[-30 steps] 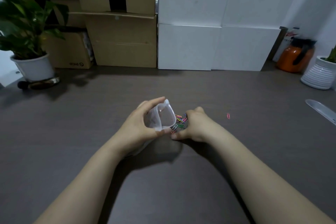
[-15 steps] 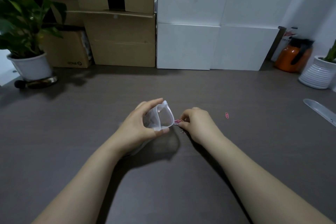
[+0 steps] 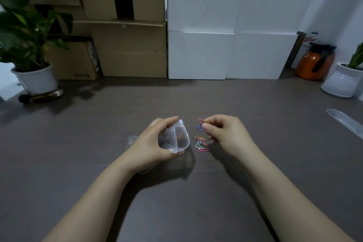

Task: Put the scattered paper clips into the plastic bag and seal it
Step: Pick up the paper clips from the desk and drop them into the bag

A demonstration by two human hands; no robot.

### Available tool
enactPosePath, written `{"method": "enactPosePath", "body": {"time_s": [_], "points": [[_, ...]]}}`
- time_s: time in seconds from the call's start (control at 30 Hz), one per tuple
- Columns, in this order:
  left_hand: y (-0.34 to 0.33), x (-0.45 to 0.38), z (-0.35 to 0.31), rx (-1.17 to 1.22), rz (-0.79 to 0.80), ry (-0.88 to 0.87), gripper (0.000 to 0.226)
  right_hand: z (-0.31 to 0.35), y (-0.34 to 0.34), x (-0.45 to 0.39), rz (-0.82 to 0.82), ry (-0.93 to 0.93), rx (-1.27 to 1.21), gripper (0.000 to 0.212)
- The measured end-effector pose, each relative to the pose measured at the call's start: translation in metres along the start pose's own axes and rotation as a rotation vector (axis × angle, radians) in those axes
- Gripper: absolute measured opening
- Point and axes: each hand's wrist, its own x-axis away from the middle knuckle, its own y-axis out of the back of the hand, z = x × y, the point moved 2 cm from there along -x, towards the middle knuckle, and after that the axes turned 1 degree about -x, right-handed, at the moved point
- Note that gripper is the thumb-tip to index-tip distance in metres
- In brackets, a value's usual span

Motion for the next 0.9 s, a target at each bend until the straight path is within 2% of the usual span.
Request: {"method": "enactPosePath", "body": {"time_s": [0.13, 0.23, 0.5, 0.57, 0.67, 0.77, 0.83, 0.9], "points": [[-0.001, 0.002, -0.003, 0.044, -0.018, 0.010, 0.074, 0.015, -0.014, 0.010, 0.097, -0.006, -0.425, 0.013], [-0.001, 0.002, -0.004, 0.079, -0.016, 0.021, 0.073, 0.018, -0.029, 0.017, 0.164, -0.009, -0.473, 0.015], [-0.001, 0.002, -0.005, 0.107, -0.021, 0.017, 0.076, 0.015, -0.036, 0.022, 0.194, -0.042, -0.333, 0.011], [-0.001, 0.001, -0.004, 0.083, -0.012, 0.019, 0.075, 0.015, -0.037, 0.022, 0.189, -0.042, -0.234, 0.010], [-0.003, 0.001, -0.003, 0.036, 0.038, 0.008, 0.077, 0.018, -0.039, 0.026, 0.143, 0.075, 0.153, 0.009], [-0.005, 0.001, -0.002, 0.006, 0.091, -0.014, 0.080, 0.024, -0.048, 0.033, 0.224, 0.241, 0.475, 0.015], [-0.004, 0.000, -0.001, 0.000, 0.077, -0.025, 0.081, 0.028, -0.048, 0.035, 0.241, 0.313, 0.485, 0.020], [-0.002, 0.000, 0.001, -0.008, 0.028, -0.024, 0.078, 0.030, -0.038, 0.030, 0.171, 0.334, 0.418, 0.019]]}}
